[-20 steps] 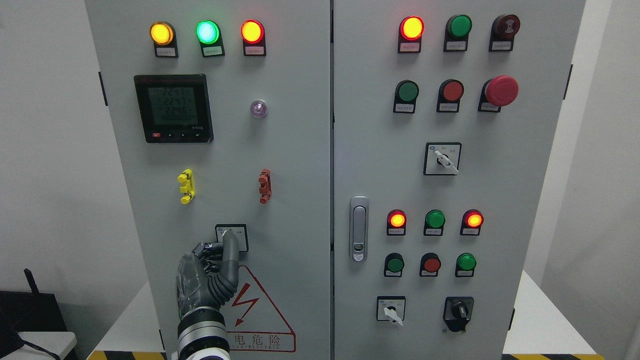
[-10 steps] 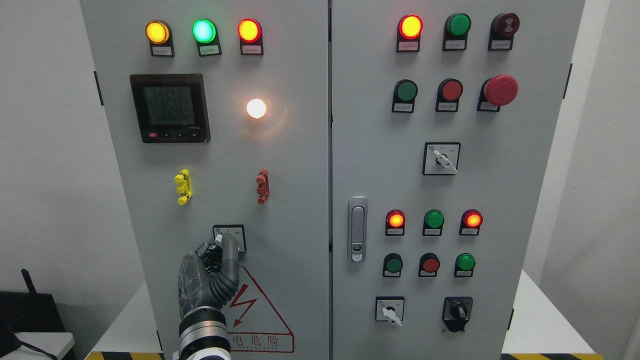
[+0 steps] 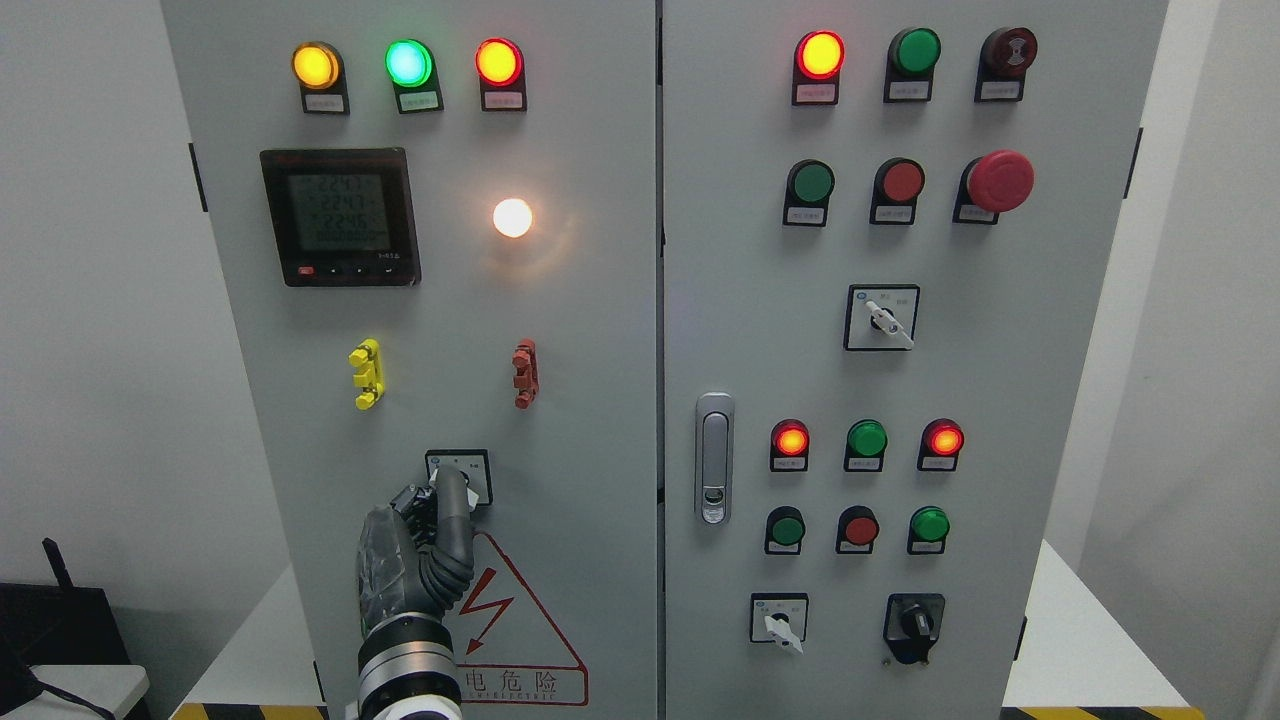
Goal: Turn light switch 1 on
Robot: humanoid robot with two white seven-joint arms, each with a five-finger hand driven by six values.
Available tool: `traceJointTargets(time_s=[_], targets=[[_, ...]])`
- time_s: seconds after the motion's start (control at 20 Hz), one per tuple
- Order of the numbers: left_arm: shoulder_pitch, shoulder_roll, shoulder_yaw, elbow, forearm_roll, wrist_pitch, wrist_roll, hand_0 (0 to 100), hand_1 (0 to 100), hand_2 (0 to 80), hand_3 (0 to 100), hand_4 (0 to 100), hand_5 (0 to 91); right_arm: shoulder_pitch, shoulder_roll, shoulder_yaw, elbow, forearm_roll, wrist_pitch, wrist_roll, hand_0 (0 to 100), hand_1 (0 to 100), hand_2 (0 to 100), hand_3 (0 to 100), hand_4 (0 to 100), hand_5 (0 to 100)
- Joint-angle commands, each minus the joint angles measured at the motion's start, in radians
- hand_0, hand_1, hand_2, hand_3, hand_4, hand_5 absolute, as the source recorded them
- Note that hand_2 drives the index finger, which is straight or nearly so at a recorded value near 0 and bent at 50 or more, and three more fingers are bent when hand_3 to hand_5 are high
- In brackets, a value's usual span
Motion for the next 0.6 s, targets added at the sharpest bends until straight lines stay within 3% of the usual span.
traceJointTargets(time_s=[0.0, 0.1, 0.55], targets=[[0.0, 0.0, 0.001, -0.002, 0.0, -0.004, -0.001, 46, 12, 43.7, 65, 82, 83.9, 0.0, 0.0, 0.0, 0.0, -0.018, 0.001, -0.001, 12, 39, 0, 0, 0, 0], [0.0, 0.0, 0.001, -0.002, 0.0, -0.006, -0.001, 36, 15, 43.7, 66, 82, 83.7, 0.0, 0.0, 0.0, 0.0, -0.018, 0.001, -0.001, 12, 39, 0, 0, 0, 0], [0.003, 0.0, 0.001, -0.004, 0.0, -0.01, 0.001, 28, 16, 43.5, 65, 82, 83.6, 0.0, 0.0, 0.0, 0.0, -0.017, 0.001, -0.001, 12, 39, 0, 0, 0, 0]])
